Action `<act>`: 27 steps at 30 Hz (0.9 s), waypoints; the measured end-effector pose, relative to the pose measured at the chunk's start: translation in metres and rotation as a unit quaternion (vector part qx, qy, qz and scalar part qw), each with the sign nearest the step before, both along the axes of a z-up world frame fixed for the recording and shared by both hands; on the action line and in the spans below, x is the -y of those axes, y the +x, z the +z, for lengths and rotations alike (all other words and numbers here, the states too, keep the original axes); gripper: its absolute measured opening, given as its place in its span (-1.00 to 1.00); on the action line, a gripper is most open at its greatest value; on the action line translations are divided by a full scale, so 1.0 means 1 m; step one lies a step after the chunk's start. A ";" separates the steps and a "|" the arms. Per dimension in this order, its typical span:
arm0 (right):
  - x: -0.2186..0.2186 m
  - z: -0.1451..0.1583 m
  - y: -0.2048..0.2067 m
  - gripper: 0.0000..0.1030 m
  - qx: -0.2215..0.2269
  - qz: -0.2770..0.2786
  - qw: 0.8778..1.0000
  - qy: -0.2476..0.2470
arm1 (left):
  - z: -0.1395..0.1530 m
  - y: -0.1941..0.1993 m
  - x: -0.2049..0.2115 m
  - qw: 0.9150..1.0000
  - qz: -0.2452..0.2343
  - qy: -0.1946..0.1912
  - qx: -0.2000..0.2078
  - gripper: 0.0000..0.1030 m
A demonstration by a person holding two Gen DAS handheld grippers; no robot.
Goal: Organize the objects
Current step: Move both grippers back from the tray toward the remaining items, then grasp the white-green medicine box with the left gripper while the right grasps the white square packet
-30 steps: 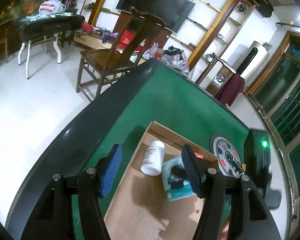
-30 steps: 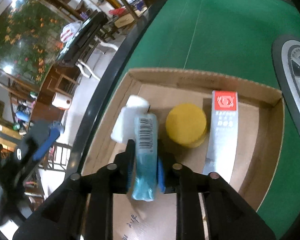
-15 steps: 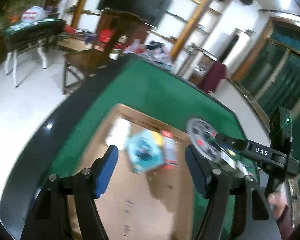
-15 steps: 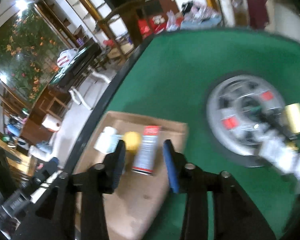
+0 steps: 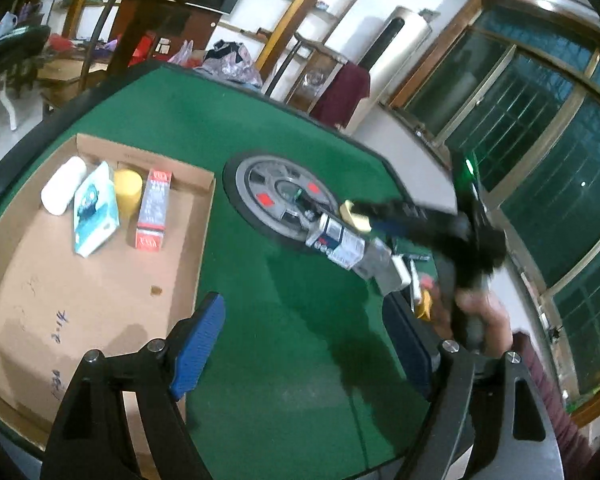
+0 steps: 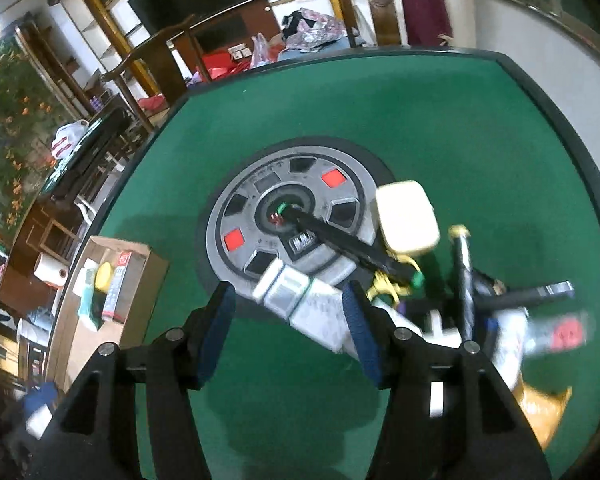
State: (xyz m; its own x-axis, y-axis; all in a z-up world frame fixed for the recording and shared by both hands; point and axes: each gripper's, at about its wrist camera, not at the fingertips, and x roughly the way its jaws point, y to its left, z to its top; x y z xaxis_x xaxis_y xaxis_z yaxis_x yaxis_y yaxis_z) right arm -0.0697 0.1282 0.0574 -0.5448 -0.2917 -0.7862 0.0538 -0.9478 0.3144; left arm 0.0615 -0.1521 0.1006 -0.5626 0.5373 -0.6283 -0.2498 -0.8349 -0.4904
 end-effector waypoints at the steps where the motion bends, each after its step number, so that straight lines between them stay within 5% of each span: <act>1: 0.003 -0.002 -0.007 0.06 0.002 0.005 1.000 -0.001 | 0.000 0.000 -0.002 1.000 0.001 -0.004 0.002 0.48; 7: 0.024 -0.040 -0.037 0.07 0.078 0.040 0.996 -0.001 | 0.003 0.008 0.003 1.000 0.014 -0.016 0.004 0.48; 9: 0.028 -0.041 -0.024 0.09 0.087 0.064 0.993 -0.046 | 0.002 0.007 0.003 1.000 0.019 -0.022 0.004 0.48; 12: 0.033 -0.043 0.002 0.10 0.132 0.126 0.967 -0.176 | -0.006 0.000 -0.006 0.999 0.016 -0.025 0.015 0.48; 20: -0.021 -0.004 0.057 0.09 0.041 0.061 0.986 -0.150 | -0.031 -0.004 -0.035 0.998 0.007 -0.054 0.041 0.48; 27: -0.072 -0.005 0.078 0.09 0.021 0.014 0.987 -0.159 | -0.040 0.008 -0.059 0.989 0.027 -0.139 0.032 0.48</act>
